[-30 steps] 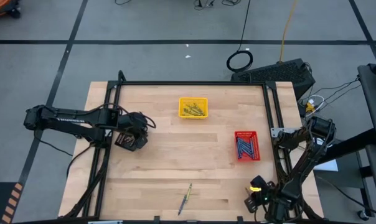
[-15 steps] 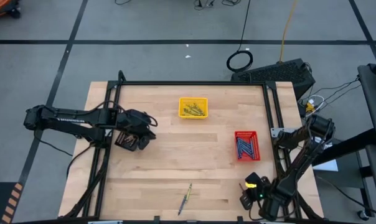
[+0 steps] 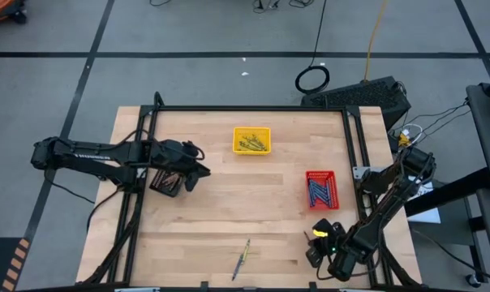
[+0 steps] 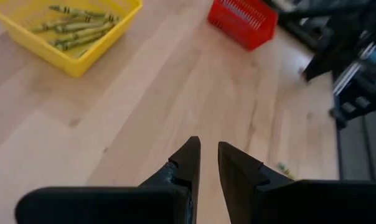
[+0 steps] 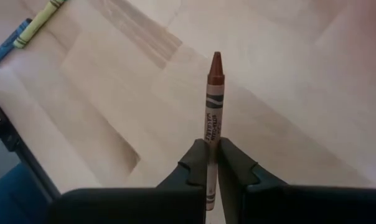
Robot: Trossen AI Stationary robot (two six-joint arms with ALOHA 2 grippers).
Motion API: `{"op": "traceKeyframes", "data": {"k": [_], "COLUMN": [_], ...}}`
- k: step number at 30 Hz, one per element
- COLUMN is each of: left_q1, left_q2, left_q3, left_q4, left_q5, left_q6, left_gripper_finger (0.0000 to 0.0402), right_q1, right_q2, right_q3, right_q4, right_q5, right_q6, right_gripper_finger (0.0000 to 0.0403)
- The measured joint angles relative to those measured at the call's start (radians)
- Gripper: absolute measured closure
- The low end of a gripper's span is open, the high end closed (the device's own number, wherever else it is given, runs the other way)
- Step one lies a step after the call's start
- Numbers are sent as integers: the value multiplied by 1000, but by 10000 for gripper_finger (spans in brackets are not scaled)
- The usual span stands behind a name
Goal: Sort crayons
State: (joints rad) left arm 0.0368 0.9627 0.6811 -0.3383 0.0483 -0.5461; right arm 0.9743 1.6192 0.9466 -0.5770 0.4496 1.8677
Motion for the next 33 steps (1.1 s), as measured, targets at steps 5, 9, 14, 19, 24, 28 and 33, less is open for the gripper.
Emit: {"op": "traceKeyframes", "data": {"k": [5, 9, 14, 19, 24, 28, 33], "left_q1": [3, 2, 3, 2, 1, 3, 2], "left_q2": [0, 0, 0, 12, 57, 88, 106], "left_q3": [0, 0, 0, 0, 0, 0, 0], "left_q4": [92, 183, 228, 228, 228, 230, 256], "left_q5": [55, 159, 205, 221, 108, -5, -3], "left_q6": [-100, -101, -94, -68, -45, -49, -51], "left_gripper_finger": [340, 340, 340, 340, 340, 340, 340], "right_q1": [-36, -54, -74, -105, -152, -184, -215], "right_q2": [0, 0, 0, -7, -31, -51, -68], "right_q3": [0, 0, 0, 0, 0, 0, 0], "right_q4": [0, 1, 5, 20, 36, 36, 35], "right_q5": [0, 0, 16, 49, 60, 82, 78], "right_q6": [-56, -84, -117, -181, -266, -337, -425], "right_gripper_finger": [403, 403, 403, 403, 403, 403, 403]}}
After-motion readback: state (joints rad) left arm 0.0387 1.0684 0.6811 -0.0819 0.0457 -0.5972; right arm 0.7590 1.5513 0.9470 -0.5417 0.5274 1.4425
